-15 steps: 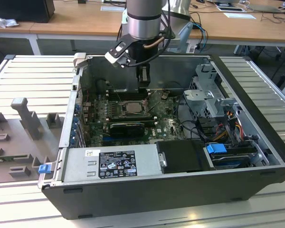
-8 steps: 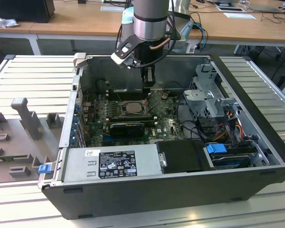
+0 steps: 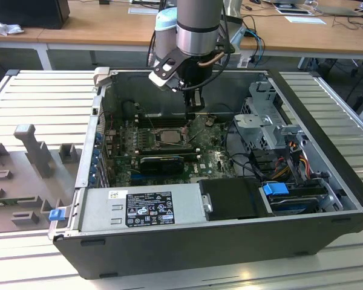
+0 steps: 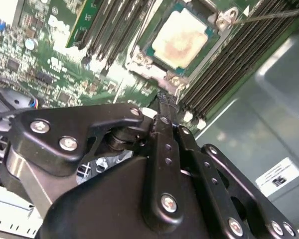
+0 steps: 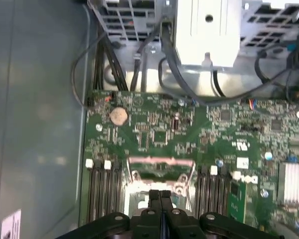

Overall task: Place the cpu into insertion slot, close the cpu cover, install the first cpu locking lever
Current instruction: 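Close the cpu cover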

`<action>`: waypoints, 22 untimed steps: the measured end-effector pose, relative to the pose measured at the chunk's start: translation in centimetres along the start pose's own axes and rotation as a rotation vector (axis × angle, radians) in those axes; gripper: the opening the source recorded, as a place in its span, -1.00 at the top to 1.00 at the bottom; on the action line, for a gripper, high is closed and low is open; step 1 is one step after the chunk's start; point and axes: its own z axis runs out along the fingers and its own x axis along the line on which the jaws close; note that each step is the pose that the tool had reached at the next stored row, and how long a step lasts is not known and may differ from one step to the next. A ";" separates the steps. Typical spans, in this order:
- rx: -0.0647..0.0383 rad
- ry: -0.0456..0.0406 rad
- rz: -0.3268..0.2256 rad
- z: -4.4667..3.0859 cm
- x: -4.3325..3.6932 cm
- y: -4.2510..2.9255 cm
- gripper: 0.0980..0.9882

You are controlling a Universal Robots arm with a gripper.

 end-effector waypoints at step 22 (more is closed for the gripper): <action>0.017 -0.0101 0.001 1.69 -0.14 4.51 0.98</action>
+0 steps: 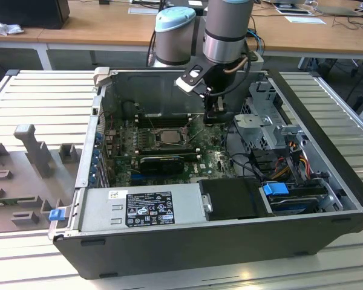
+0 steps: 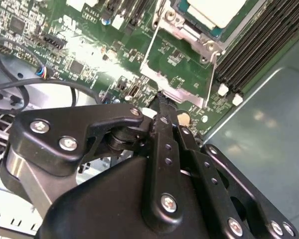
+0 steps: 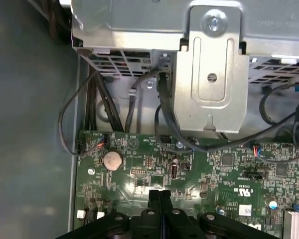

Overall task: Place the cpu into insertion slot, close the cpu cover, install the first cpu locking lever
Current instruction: 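Close the cpu cover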

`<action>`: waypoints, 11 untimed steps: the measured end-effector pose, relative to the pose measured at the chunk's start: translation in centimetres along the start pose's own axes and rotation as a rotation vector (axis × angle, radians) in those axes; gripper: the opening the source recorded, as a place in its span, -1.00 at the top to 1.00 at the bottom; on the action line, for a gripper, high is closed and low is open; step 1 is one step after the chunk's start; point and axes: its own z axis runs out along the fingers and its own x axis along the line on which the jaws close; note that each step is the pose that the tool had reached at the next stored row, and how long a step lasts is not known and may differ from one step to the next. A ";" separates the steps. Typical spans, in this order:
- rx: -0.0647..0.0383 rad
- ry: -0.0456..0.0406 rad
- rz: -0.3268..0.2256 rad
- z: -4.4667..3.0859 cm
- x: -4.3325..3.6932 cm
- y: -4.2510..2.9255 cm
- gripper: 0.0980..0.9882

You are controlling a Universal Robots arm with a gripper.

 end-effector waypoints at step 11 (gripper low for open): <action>0.000 0.0001 0.000 -0.05 0.15 -2.78 0.98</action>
